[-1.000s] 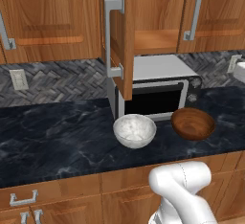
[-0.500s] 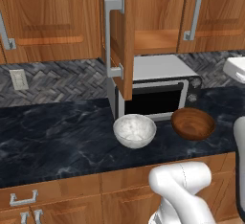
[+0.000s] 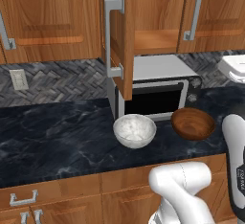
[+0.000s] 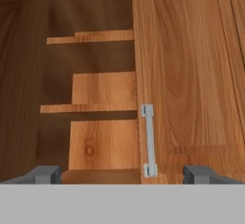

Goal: Open the cabinet. Pick the bowls from the counter and place them in the cabinet. Then close the cabinet.

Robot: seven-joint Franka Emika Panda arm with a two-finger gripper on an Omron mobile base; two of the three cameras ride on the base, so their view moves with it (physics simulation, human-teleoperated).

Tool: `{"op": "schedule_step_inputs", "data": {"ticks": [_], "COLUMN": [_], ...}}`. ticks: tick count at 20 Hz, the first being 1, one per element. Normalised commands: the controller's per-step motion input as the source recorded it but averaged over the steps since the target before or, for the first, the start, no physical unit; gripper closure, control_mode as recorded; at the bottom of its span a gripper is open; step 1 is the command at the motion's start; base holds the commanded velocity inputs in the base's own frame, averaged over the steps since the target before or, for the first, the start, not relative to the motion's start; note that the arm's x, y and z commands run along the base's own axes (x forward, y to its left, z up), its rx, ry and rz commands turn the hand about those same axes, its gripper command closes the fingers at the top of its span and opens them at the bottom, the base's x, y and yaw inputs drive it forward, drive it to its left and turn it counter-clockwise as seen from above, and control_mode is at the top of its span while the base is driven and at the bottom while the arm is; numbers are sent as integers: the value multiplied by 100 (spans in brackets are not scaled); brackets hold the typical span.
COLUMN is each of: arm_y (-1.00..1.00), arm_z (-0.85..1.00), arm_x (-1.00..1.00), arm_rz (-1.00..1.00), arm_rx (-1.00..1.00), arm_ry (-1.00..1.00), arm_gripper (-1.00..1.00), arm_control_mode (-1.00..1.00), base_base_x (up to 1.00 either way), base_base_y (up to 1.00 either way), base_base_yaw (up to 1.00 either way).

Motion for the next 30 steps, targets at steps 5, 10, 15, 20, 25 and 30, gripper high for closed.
{"op": "schedule_step_inputs", "data": {"ticks": [5,10,15,20,25,30], "arm_y": [-11,-25,-12,0,0,-12], "arm_z": [19,7,0,0,-1,0], "arm_x": [36,38,46,59,63,53], "arm_rz": [0,1,2,0,0,0], "arm_rx": [0,0,0,0,0,0], "arm_ry": [12,8,1,0,0,0], "arm_gripper": [-100,-100,-100,-100,-100,-100], "arm_control_mode": [-100,-100,-100,-100,-100,-100], "base_base_x": [0,0,0,0,0,0], "base_base_y": [0,0,0,0,0,0], "base_base_yaw": [0,0,0,0,0,0]}}
